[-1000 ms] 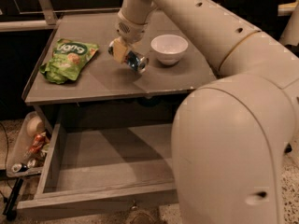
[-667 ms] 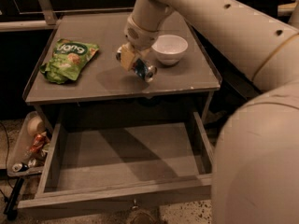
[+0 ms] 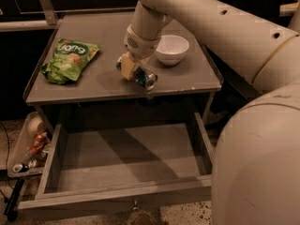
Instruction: Place redbull can into top drawer
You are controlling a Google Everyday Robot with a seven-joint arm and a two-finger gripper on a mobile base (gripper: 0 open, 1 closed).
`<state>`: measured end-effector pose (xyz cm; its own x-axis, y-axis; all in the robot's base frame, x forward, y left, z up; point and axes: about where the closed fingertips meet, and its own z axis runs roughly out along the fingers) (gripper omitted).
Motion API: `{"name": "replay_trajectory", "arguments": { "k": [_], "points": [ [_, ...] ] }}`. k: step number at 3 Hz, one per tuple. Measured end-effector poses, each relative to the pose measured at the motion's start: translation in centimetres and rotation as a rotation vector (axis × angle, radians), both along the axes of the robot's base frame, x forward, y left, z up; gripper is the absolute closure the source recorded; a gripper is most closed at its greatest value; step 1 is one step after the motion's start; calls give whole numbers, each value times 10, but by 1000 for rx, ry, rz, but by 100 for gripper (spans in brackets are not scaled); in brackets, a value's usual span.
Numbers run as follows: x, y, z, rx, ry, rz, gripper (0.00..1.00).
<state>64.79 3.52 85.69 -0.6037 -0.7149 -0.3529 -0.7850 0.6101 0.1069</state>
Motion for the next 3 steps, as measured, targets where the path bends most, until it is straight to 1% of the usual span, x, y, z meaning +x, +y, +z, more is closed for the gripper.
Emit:
{"name": "replay_trajectory", "arguments": {
  "k": [1, 2, 3],
  "points": [
    [-25, -8, 6, 3, 10, -20, 100],
    [-74, -14, 7, 38, 41, -88, 100],
    [-129, -15, -17, 67, 110, -129, 100]
  ]
}}
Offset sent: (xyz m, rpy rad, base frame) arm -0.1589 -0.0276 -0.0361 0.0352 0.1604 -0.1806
